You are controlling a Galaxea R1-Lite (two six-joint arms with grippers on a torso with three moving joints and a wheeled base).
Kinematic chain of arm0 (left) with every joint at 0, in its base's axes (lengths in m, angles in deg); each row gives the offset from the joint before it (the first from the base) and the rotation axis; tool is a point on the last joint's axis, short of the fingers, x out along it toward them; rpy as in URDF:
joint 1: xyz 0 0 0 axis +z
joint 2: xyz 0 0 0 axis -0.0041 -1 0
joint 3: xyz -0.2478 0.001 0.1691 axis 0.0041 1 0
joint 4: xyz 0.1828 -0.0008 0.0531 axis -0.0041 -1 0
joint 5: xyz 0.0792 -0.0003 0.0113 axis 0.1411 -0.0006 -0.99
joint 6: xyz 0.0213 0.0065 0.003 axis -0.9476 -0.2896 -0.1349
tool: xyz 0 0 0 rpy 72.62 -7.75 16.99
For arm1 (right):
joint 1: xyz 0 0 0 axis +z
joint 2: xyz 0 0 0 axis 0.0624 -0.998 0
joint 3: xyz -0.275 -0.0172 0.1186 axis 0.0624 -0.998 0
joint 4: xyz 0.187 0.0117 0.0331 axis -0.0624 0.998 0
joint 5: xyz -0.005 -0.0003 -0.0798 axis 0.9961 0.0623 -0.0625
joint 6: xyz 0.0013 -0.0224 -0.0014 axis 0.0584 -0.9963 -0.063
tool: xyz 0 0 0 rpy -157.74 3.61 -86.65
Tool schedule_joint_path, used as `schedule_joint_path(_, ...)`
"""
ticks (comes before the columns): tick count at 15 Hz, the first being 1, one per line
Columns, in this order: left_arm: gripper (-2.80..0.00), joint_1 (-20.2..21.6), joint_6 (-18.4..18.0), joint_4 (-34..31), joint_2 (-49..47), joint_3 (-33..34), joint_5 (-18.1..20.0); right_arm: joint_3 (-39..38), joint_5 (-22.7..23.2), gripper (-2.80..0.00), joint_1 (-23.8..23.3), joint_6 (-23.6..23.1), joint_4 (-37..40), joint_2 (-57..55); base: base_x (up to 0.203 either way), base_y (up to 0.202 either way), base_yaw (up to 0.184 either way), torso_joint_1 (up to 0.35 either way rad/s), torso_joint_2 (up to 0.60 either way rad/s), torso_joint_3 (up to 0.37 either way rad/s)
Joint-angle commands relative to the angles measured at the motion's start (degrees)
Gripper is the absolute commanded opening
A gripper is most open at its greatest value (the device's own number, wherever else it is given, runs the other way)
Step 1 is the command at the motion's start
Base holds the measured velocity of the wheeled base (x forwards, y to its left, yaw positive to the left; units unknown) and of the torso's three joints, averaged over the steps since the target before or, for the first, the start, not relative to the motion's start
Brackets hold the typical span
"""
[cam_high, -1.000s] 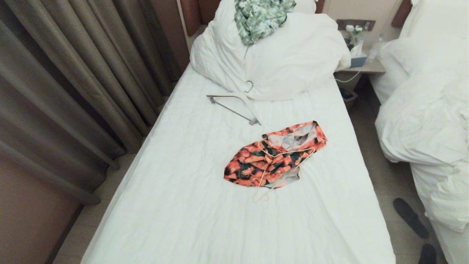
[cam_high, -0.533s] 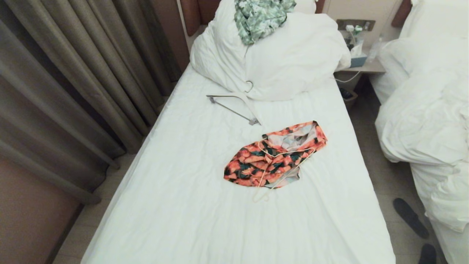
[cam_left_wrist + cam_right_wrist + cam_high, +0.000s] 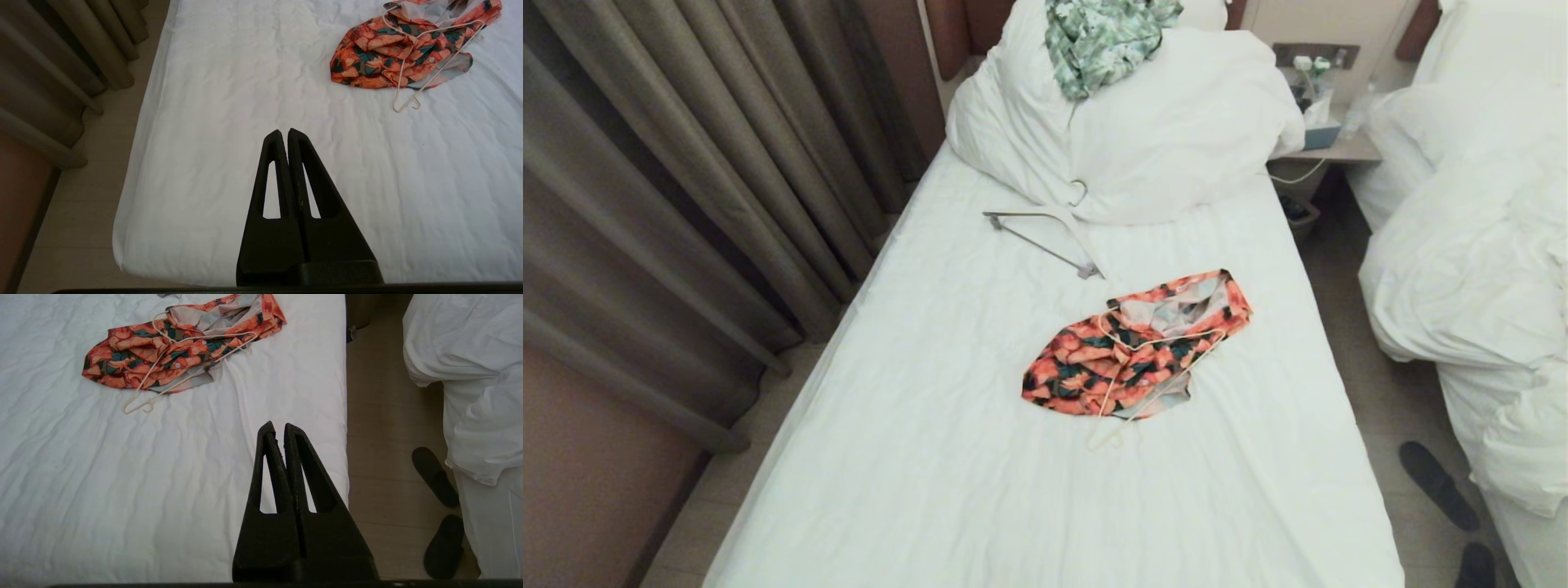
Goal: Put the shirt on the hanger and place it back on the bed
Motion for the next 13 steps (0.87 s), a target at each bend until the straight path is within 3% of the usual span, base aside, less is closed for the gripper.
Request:
schedule_joint_path(1, -2.8, 0.1, 0.0, 0.0, -0.2, 0.0, 0.0, 0.0, 0.1, -2.8, 0.0, 0.0, 0.0, -0.2, 0.0, 0.0, 0.0, 0.0, 0.0, 0.0)
schedule_joint_path(13, -2.8, 0.0, 0.0, 0.0, -0.2, 0.0, 0.0, 0.0, 0.0, -2.8, 0.0, 0.0, 0.0, -0.2, 0.0, 0.0, 0.0, 0.0, 0.0, 0.0)
